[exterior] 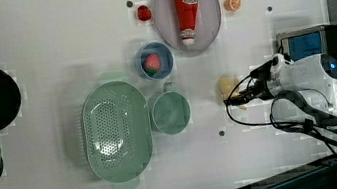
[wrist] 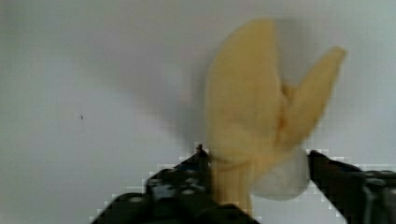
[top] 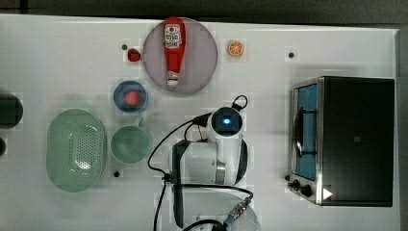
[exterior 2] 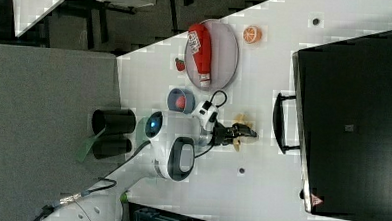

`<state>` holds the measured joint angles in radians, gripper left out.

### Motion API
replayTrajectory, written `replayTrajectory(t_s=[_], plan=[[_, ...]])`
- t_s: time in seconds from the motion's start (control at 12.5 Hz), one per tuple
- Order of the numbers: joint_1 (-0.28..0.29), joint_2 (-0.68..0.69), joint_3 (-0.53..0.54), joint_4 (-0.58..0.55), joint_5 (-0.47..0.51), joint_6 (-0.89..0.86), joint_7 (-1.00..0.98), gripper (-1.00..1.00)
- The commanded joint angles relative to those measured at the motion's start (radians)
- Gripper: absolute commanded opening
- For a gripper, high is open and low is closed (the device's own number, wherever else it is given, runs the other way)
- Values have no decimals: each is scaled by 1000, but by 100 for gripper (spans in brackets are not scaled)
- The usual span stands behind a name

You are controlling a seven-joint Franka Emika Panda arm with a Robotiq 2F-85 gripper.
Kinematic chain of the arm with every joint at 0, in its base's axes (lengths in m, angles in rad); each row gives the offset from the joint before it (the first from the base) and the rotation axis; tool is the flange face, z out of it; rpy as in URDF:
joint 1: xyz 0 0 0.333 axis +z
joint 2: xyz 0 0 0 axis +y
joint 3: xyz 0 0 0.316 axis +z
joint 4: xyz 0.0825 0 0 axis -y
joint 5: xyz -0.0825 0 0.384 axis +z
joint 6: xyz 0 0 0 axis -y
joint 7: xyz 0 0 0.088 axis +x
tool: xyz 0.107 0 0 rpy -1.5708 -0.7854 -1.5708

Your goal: Pick Banana and place it in mug.

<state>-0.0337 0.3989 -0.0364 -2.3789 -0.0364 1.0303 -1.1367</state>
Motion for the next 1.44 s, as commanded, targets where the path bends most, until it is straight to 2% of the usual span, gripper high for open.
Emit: replayTrajectory(t_s=[0.08,0.32,0.56,0.8,0.96,1.12,1.44], plan=[[9,-22,22,1,7,30,-40,-54],[9,-77,16,2,8,27,-36,-57],[4,-308,-17,25,9,-69,-28,-57],[4,-471,-26,89,9,-327,-13,-57],[11,-543,-18,161,9,-522,70,-56],[25,-590,25,229,9,-684,197,-56],[49,-607,164,240,10,-693,417,-56]])
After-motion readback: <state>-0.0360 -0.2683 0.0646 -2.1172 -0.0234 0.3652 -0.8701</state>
